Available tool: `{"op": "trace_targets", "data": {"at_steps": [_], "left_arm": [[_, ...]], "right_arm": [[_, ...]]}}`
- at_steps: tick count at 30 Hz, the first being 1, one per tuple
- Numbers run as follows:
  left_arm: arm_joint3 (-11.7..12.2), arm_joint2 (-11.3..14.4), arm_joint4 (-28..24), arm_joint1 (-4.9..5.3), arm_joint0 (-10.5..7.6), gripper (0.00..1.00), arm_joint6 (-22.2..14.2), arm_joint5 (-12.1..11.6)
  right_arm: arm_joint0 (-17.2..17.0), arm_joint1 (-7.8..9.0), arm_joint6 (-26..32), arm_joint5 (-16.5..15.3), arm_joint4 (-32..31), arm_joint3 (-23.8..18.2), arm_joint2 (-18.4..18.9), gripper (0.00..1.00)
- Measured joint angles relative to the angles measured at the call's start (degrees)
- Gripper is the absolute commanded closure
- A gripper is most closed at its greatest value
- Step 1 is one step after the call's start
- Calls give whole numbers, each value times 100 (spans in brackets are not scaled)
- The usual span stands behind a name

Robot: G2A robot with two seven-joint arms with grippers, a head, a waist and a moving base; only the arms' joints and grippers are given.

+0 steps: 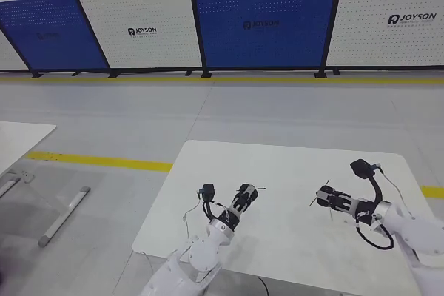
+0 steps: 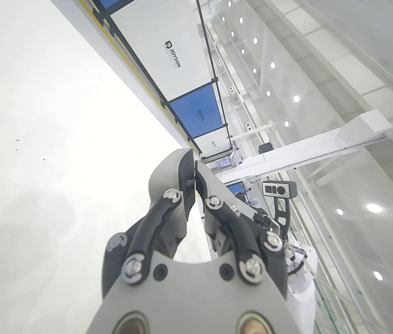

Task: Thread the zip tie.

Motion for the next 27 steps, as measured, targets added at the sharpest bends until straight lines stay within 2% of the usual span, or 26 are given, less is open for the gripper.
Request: {"op": "trace_targets", "data": {"at_steps": [8, 10, 13, 16, 19, 23, 26, 27], "left_arm": [[63, 47, 82, -16, -41, 100, 32, 52], [36, 64, 13, -20, -41, 100, -87, -8], [-165, -13, -96, -8, 52, 100, -166, -210], [-521, -106, -231, 19, 219, 100, -336, -522], [-1051, -250, -284, 66, 494, 100, -520, -923], [-1866, -485, -363, 133, 1018, 100, -607, -1482], [-2347, -642, -351, 165, 1314, 100, -601, -1536], [-2443, -671, -316, 173, 1385, 100, -603, -1528]], "right_arm": [[0, 0, 0, 0, 0, 0, 0, 100], [0, 0, 0, 0, 0, 0, 0, 100], [0, 0, 0, 0, 0, 0, 0, 100], [0, 0, 0, 0, 0, 0, 0, 100], [0, 0, 0, 0, 0, 0, 0, 100], [0, 0, 0, 0, 0, 0, 0, 100], [0, 0, 0, 0, 0, 0, 0, 100], [0, 0, 0, 0, 0, 0, 0, 100]]}}
